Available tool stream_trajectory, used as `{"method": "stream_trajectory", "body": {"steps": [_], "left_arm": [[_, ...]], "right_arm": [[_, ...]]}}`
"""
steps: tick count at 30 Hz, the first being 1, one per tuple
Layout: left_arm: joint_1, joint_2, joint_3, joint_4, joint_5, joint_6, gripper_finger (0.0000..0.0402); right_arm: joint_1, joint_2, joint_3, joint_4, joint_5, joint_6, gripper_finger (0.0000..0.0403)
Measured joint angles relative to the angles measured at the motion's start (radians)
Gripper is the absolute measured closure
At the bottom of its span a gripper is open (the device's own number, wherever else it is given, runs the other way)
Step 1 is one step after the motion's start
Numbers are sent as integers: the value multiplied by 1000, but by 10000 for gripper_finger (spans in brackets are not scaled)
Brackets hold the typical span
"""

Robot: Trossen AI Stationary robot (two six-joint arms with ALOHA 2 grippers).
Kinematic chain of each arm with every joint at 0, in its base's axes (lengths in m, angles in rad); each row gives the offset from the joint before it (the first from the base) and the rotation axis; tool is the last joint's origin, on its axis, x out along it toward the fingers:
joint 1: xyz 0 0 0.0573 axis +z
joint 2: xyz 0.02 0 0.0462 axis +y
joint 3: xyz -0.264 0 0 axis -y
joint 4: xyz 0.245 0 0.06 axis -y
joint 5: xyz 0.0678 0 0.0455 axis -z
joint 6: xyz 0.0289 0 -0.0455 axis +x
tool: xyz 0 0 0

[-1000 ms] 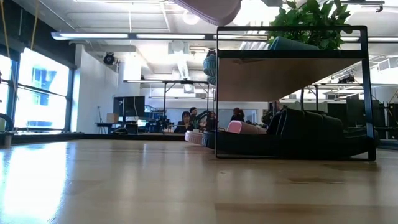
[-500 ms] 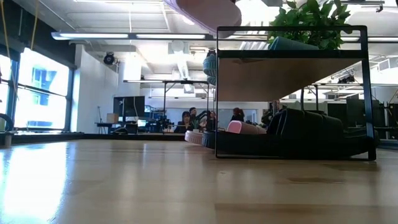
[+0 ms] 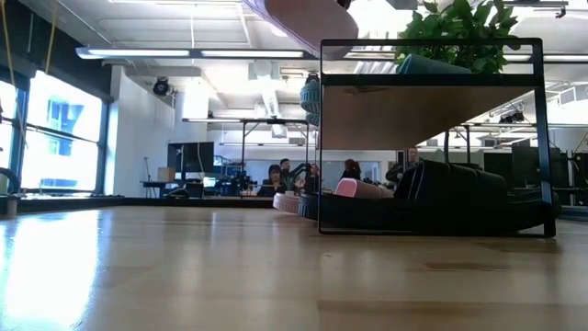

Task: Pick and place slides into the shelf
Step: Put the pink slipper under the shelf

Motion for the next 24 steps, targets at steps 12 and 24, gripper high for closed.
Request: {"method": "stream_trajectory", "body": {"steps": [12, 24], "left_arm": [[0, -109, -32, 27, -124, -17, 323], [0, -369, -545, 576, 49, 46, 327]], "right_arm": [[-38, -173, -6, -83, 77, -24, 363], [-78, -298, -10, 269, -66, 3, 363]]}}
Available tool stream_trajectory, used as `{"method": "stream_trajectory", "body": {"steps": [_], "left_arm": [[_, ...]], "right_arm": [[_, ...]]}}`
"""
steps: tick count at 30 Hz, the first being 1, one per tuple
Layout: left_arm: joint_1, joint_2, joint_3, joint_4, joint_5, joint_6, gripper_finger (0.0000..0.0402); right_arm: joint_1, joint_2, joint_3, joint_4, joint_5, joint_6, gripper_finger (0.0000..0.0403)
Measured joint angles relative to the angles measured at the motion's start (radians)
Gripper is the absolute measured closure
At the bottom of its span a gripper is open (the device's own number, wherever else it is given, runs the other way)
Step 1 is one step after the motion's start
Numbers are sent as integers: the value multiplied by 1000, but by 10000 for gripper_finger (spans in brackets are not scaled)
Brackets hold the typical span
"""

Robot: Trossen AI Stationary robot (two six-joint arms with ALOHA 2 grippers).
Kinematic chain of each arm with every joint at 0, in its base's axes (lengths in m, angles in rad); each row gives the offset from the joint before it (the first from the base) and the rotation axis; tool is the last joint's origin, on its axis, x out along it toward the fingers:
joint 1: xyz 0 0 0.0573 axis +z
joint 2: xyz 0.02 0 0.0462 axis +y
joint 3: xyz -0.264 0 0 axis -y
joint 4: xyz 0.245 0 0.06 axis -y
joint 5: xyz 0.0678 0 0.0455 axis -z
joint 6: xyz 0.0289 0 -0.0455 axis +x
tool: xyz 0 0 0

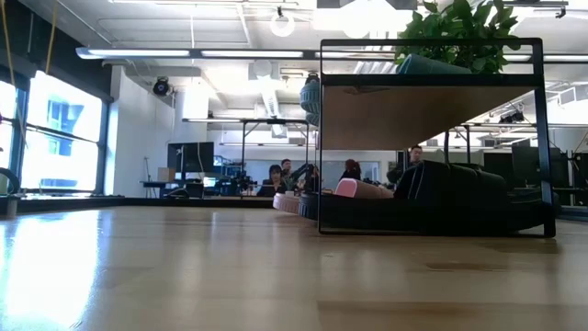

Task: Pick and place slides into the shelf
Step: Put the pink slipper under the shelf

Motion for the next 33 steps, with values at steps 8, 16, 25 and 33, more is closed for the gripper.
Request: {"method": "stream_trajectory", "body": {"steps": [8, 16, 25, 33], "left_arm": [[92, -216, -448, 562, 130, -36, 327], [212, -206, -674, 993, 306, -115, 320], [300, -187, -683, 1033, 381, -118, 233], [387, -187, -683, 1041, 505, -117, 178]], "right_arm": [[1, 77, 0, 235, -128, 33, 363], [3, 188, 0, 535, -193, 66, 364], [1, 295, 0, 816, -232, 136, 364], [-58, 379, 0, 999, -226, 227, 364]]}}
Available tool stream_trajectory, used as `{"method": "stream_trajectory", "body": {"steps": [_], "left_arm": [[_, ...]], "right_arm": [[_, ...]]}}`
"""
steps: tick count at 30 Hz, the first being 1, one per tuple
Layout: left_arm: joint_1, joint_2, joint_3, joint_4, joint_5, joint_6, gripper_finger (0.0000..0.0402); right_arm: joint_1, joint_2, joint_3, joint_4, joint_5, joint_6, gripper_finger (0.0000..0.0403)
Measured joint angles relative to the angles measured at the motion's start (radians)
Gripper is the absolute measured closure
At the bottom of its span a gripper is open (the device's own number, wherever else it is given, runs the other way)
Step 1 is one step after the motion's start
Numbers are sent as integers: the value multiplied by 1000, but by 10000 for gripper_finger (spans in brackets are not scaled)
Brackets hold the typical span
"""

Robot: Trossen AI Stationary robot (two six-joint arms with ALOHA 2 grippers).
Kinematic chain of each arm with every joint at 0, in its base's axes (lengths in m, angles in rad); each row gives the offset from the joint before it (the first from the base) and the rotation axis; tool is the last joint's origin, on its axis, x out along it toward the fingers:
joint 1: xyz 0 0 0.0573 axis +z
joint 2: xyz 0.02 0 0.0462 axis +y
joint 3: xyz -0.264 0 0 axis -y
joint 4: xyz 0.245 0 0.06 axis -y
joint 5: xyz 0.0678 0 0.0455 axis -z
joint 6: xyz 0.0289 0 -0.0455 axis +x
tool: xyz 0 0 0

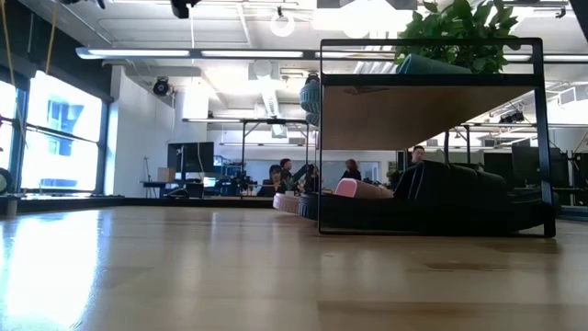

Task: Pick and place slides into the shelf
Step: Put the pink slipper under the shelf

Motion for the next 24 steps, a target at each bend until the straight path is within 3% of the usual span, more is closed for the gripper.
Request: {"method": "stream_trajectory", "body": {"steps": [4, 13, 24], "left_arm": [[42, 0, 0, 42, 60, -3, 165], [158, 0, 0, 108, 94, -113, 165], [241, 50, 0, 240, 266, -268, 169]], "right_arm": [[-25, 39, 0, 47, -2, 37, 365], [-30, 97, 0, 165, -25, 75, 365], [-55, 176, 0, 311, -73, 164, 365]]}}
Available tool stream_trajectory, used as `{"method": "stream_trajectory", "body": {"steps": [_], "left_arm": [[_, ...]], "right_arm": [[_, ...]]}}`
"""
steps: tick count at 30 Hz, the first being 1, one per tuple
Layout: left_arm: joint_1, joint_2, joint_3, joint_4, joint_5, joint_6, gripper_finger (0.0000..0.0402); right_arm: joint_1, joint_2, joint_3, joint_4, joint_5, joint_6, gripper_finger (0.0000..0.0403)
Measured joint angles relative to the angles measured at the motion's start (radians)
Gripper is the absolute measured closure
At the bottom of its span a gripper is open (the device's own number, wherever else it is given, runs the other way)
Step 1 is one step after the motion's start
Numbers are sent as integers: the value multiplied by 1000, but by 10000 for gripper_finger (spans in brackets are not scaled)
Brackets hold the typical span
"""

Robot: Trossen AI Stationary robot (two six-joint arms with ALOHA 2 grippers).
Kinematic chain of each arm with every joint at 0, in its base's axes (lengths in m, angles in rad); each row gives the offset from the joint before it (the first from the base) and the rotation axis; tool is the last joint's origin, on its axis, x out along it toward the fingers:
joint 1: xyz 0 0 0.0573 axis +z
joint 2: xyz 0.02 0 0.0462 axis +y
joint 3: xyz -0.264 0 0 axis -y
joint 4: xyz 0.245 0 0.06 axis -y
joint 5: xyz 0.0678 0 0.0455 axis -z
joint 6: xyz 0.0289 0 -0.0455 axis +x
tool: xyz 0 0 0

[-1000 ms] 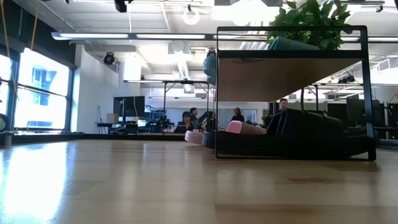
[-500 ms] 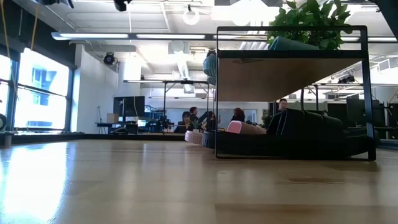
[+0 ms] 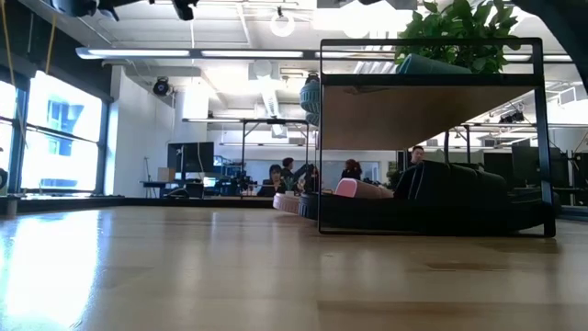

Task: Pick and place slides into the shelf
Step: Put the pink slipper under the shelf

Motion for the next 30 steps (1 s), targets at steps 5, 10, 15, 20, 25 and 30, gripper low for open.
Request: {"method": "stream_trajectory", "body": {"steps": [5, 10, 15, 20, 25, 30], "left_arm": [[22, 10, 0, 19, 39, -29, 169], [22, 11, 0, 83, 29, -23, 169], [22, 18, 0, 78, 28, -47, 169], [21, 51, 0, 85, 15, -74, 169], [19, 96, 0, 127, 11, -79, 169], [19, 114, 0, 222, 1, -77, 169]], "right_arm": [[-4, 1, 0, -2, -13, -8, 365], [-4, 1, 0, -48, -17, -12, 365], [0, 0, 0, -51, -13, -38, 365], [0, 0, 0, -40, -12, -32, 365], [13, -1, 0, -18, 26, -33, 365], [13, 7, 0, 6, 42, -8, 365]]}}
